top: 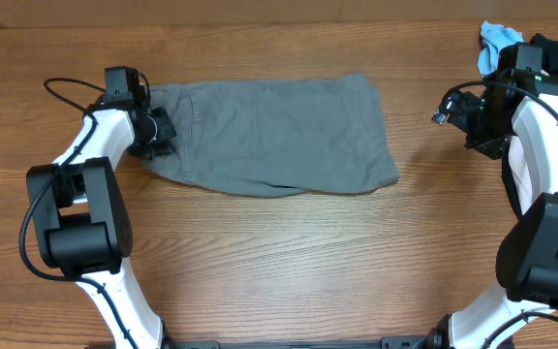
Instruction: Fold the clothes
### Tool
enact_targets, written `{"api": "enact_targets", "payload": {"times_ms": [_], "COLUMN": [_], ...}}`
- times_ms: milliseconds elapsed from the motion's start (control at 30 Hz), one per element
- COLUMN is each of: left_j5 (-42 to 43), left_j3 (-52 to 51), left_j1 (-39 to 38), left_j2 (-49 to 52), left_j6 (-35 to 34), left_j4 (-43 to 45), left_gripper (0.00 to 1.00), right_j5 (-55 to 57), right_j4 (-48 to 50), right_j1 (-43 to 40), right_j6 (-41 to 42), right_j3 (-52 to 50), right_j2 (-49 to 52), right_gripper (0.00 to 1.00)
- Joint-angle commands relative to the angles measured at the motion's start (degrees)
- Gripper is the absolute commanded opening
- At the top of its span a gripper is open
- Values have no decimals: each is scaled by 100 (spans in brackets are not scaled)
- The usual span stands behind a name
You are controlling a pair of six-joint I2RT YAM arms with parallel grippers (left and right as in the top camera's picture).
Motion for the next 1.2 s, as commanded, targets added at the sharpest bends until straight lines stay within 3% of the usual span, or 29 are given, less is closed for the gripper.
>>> {"api": "enact_targets", "payload": {"times_ms": [0, 400, 733, 767, 800, 833, 1067, 1167], "left_j5": [111, 131, 608, 673, 721, 756, 752, 743], "left_j3": [0, 2092, 3530, 3606, 3646, 3663, 3679, 3709], "left_j1": [-66, -81, -96, -105, -118, -133, -308, -352], "left_j2": [490, 490, 490, 490, 490, 490, 487, 479], "left_j6": [37, 160, 160, 160, 160, 160, 162, 249], "left_j4": [-520, -2404, -3484, -3534, -3556, -3565, -3659, -3676], "left_gripper": [4, 4, 4, 4, 4, 4, 4, 4], "right_j5": [79, 0, -2658, -2879, -3045, -3187, -3368, -2682], "right_j4": [26, 221, -223, -208, -210, -234, -289, -76], "right_j1": [-17, -17, -11, 9, 37, 83, 1182, 1902], "right_j6": [-20, 2, -22, -24, -22, 0, 44, 774], "right_j3": [120, 120, 105, 101, 101, 101, 57, 57], "right_j2": [11, 11, 11, 11, 11, 11, 35, 103], "right_gripper": [100, 100, 100, 72, 27, 4, 4, 4]}}
